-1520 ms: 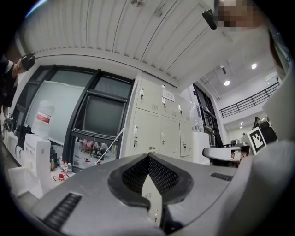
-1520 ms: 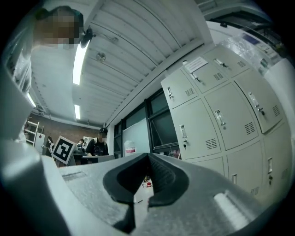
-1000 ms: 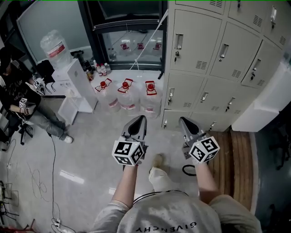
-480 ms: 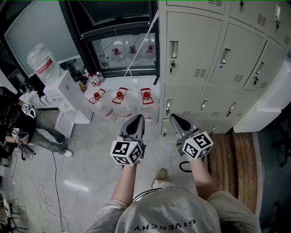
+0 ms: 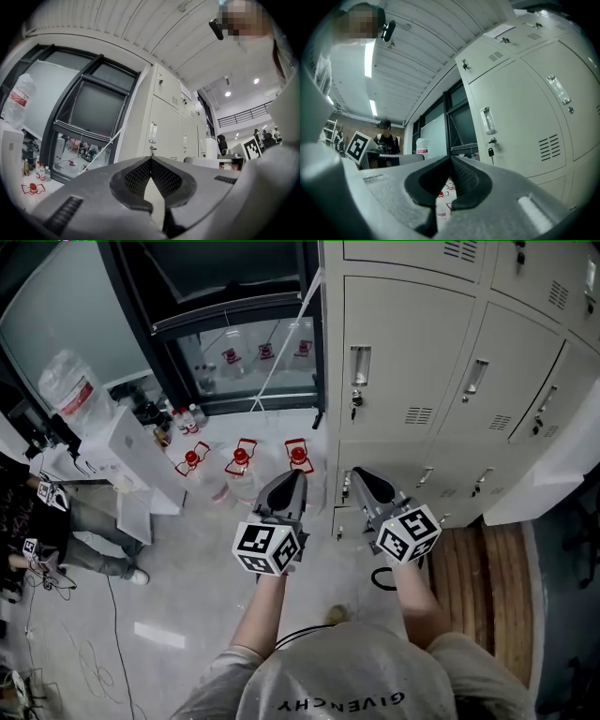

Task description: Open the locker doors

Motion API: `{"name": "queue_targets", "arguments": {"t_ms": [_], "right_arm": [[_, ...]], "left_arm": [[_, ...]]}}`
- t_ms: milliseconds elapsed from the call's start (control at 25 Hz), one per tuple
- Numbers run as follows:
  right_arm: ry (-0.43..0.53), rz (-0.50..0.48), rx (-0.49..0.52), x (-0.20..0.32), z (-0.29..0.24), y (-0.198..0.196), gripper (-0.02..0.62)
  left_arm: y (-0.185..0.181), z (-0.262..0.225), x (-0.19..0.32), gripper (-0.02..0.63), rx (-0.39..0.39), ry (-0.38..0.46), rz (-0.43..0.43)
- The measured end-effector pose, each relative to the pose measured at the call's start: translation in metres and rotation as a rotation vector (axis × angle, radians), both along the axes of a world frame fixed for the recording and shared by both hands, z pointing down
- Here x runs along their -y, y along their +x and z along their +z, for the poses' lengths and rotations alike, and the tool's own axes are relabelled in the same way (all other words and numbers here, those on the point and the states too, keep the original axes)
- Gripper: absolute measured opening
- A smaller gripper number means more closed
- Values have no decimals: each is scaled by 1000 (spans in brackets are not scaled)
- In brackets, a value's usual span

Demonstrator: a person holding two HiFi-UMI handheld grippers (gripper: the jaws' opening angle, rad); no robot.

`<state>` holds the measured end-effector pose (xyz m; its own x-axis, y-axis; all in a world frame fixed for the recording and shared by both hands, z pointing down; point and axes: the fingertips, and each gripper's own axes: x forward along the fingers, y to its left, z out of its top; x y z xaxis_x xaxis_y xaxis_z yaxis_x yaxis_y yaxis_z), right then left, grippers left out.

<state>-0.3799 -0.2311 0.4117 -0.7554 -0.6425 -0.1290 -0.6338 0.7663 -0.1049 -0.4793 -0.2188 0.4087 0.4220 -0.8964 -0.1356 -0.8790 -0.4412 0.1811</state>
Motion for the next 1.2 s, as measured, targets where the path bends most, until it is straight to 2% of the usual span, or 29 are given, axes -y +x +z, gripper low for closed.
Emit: {"name": "queue_targets", "arguments": {"t_ms": [240, 440, 920, 1200], "right_arm": [[60, 42, -45, 52, -20, -2, 8], [92, 93, -107, 87, -37, -6, 48], [98, 212, -152, 147, -76, -17, 140], [75, 284, -217, 178, -84, -21, 164]], "left_arm": [[4, -2, 49, -2, 3, 7, 38], [12, -1, 78, -2, 12, 3, 96], [19, -21, 133, -2, 34, 1, 193], [12, -29, 147, -2, 43, 4, 225]]}}
